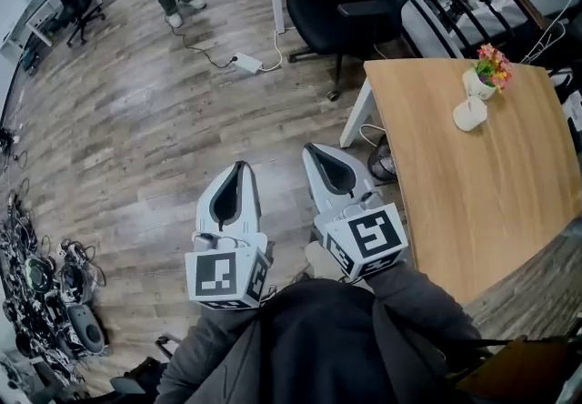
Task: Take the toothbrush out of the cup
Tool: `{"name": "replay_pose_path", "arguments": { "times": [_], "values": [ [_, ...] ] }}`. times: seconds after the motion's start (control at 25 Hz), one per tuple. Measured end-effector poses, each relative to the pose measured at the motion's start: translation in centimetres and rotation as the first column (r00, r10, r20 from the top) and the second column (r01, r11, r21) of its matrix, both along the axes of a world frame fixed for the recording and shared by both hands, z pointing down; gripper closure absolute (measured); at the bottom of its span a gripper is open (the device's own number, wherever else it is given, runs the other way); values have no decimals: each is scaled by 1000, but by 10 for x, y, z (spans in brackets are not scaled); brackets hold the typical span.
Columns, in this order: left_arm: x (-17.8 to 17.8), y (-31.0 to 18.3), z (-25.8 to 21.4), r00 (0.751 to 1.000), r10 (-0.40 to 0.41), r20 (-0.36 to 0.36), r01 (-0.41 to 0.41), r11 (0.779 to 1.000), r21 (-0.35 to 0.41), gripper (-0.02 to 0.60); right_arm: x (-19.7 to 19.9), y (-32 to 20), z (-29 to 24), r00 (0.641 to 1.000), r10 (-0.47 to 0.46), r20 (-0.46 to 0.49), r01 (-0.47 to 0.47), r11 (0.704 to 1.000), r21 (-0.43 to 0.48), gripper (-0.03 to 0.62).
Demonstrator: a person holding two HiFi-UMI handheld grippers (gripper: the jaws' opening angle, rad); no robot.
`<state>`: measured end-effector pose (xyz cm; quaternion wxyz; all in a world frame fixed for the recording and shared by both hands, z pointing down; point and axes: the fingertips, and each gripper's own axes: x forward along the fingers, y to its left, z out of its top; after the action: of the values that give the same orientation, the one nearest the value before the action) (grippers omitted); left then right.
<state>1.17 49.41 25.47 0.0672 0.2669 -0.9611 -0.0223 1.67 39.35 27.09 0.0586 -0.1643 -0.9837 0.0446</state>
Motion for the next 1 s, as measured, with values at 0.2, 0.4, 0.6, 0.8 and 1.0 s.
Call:
{"name": "replay_pose_path", "arguments": {
  "times": [0.2,0.4,0.6,0.8,1.0],
  "values": [
    [-58,-59,2,997,82,-14,-82,996,-28,574,-53,-53,6,998,61,-16,-61,998,-28,594],
    [-94,-108,2,990,138,10,-138,990,-34,574,-86,-94,10,995,98,5,-97,995,-31,593],
    [-117,-136,0,981,193,13,-193,981,-26,574,-103,-121,5,989,148,13,-147,989,-13,593],
    [-143,-164,-3,960,279,25,-279,960,-10,574,-121,-149,-1,971,237,23,-237,972,1,592],
    [-171,-203,3,916,400,9,-400,916,-6,574,-142,-184,4,935,355,8,-355,935,7,592]
  ]
}}
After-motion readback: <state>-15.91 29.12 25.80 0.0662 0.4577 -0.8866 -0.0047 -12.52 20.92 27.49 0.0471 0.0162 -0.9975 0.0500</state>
